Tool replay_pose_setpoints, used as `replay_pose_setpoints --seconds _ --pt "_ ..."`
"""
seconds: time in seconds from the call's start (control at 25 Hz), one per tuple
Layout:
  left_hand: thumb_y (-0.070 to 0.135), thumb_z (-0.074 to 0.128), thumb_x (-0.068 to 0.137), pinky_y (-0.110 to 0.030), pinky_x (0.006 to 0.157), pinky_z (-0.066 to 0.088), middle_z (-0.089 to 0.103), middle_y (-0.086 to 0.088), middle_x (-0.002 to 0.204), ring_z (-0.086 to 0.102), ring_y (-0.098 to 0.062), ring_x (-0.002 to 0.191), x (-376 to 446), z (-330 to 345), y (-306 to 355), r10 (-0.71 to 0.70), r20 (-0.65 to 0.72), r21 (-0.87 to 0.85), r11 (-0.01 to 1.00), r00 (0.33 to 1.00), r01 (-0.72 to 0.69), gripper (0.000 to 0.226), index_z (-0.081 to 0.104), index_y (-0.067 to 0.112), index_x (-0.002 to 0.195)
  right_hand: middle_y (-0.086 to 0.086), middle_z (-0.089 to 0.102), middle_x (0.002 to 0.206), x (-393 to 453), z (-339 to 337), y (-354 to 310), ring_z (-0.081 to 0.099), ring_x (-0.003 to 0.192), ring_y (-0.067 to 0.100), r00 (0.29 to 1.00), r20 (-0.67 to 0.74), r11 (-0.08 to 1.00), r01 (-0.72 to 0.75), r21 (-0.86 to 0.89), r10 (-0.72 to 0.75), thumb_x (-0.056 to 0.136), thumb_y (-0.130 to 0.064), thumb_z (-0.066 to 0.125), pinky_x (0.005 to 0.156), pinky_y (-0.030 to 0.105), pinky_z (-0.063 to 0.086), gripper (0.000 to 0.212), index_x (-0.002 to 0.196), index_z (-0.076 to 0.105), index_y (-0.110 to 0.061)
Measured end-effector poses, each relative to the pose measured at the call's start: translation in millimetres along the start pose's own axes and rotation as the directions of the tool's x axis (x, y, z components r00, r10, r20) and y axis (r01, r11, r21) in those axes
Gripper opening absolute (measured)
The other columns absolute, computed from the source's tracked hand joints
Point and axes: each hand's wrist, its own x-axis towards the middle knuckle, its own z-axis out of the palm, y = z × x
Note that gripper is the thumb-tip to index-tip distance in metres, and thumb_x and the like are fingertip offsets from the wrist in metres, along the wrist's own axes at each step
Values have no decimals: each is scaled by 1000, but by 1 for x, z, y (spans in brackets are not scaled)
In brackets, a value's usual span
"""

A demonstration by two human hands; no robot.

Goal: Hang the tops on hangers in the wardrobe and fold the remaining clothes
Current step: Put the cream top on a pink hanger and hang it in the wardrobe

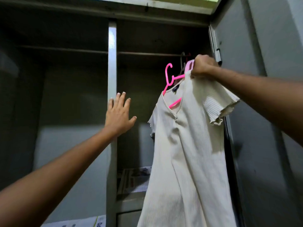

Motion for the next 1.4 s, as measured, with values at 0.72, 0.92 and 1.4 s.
replay_pose_setpoints --seconds 0.72,0.92,1.4 --pt "52 45 90 -42 116 -2 -14 -24 153 -12 -34 144 64 20 -15 -51 -321 160 981 946 107 71 28 11 145 17 63 108 125 85 -23 59 103 35 995 -98 996 20 82 -12 77 -15 72 74 32 43 32 105 63 -2" --pt "46 55 85 -43 117 2 -5 -26 154 -4 -35 144 67 26 -19 -50 -346 106 990 937 92 45 59 5 103 17 63 107 141 82 -39 60 102 34 991 -130 996 22 84 -11 76 -15 74 73 32 43 33 104 63 -1" --pt "46 58 83 -44 117 6 -1 -26 154 1 -36 144 68 32 -20 -64 -376 78 992 924 101 41 62 6 89 15 62 105 157 65 -35 61 99 30 986 -161 990 -30 138 53 77 -21 76 71 31 45 41 110 62 -2"
